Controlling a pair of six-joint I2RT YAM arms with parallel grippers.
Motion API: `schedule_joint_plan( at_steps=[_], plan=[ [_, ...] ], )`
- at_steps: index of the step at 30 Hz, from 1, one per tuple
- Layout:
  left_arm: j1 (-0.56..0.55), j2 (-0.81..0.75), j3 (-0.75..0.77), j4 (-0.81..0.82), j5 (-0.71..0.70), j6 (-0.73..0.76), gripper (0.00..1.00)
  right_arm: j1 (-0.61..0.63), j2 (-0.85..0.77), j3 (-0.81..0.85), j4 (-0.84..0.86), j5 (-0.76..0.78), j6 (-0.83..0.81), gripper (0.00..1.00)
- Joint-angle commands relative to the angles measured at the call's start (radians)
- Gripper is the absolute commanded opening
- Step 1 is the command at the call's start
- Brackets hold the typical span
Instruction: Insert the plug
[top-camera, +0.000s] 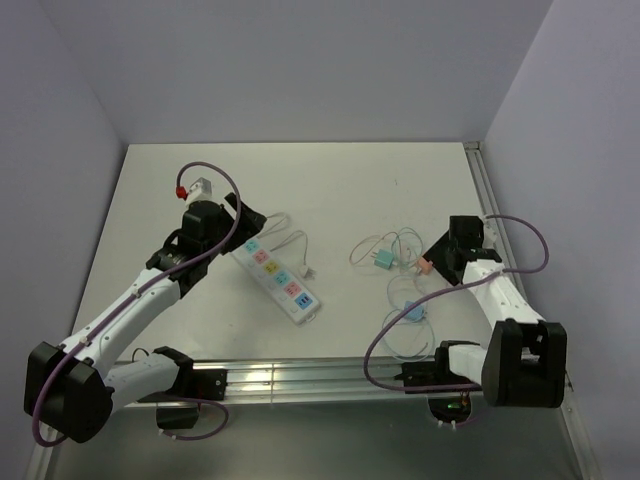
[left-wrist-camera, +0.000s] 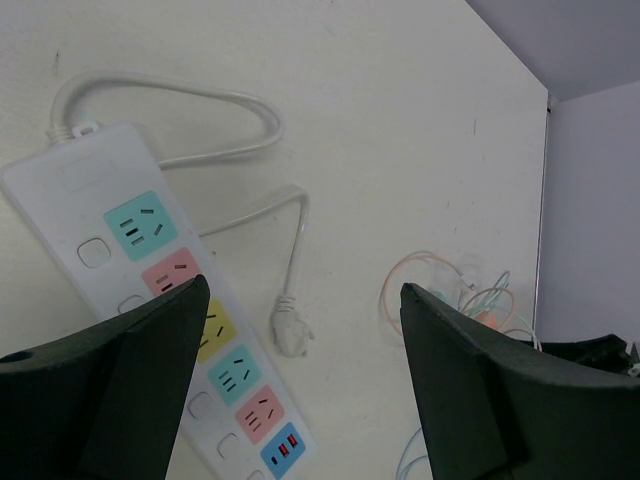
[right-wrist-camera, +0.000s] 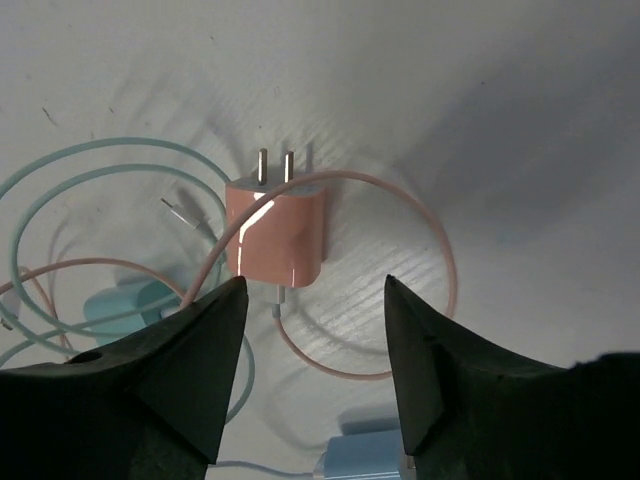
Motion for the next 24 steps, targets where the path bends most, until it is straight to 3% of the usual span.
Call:
schedule_joint_plan(
  at_steps=[1,11,24],
  plan=[
    [-0.003,-0.009,0.009,0.043,0.013,0.026,0.83,-0.006,0.067,0.025,0.082,-0.041,-0.042,0.66],
    [-0.005,-0.004,0.006,0.046,0.013,0.021,0.83,-0.006,0.219,0.091,0.103,-0.018,-0.075,0.68],
    [-0.005,-0.009,-0.004,0.046,0.01,0.019,0.83,-0.003,0.234,0.105,0.146,-0.098,-0.104,0.76]
  ],
)
